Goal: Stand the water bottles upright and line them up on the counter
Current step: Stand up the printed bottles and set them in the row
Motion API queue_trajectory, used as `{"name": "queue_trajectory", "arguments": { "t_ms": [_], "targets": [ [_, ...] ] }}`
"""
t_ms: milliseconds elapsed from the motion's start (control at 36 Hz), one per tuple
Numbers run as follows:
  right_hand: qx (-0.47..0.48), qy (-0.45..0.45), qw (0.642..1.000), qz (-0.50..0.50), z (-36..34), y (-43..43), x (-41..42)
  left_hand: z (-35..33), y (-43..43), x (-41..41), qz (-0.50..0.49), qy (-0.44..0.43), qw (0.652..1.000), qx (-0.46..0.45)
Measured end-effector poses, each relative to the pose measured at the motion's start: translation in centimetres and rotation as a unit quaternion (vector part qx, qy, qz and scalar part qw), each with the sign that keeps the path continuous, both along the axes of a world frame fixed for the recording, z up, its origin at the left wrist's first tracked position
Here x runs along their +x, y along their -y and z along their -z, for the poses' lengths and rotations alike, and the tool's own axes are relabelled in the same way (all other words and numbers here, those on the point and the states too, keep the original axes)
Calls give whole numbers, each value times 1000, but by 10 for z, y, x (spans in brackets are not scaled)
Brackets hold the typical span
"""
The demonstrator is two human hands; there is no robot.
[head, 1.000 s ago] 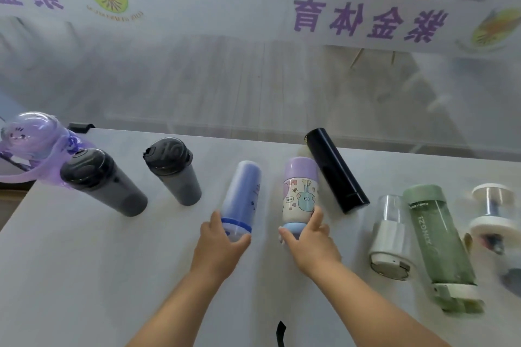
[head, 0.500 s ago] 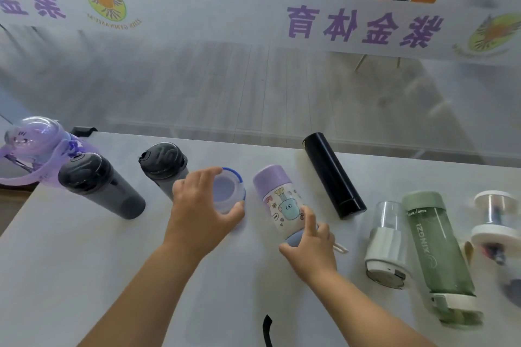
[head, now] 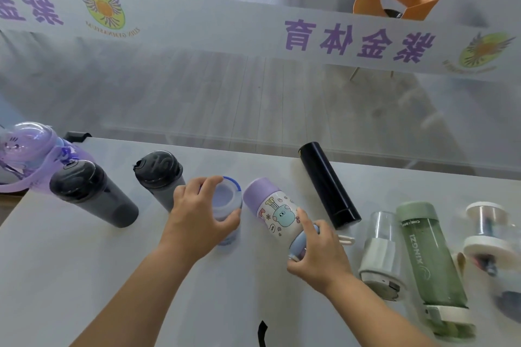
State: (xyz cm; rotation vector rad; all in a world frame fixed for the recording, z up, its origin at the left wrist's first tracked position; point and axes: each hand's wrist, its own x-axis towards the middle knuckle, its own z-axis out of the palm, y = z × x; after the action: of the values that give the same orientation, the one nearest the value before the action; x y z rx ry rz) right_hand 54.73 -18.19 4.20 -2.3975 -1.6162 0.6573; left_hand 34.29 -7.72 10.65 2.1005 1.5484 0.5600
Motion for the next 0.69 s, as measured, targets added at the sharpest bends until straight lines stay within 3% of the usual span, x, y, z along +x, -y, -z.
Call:
{"name": "queue_trajectory", "arguments": {
  "t_ms": [139, 306, 528, 694],
  "targets": [
    [2, 76, 994, -81, -39, -5, 13, 3, -3, -1, 0, 6, 1000, 11],
    [2, 217, 961, -173, -91, -26, 19, 3, -5, 1, 3, -1, 1000, 14],
    [-92, 259, 935, -223, -120, -63, 12, 0, -7, 0, 12, -6, 1000, 11],
    [-60, 234, 940, -240, -120, -86, 2, 2, -7, -5, 23, 8, 1000, 18]
  ]
}}
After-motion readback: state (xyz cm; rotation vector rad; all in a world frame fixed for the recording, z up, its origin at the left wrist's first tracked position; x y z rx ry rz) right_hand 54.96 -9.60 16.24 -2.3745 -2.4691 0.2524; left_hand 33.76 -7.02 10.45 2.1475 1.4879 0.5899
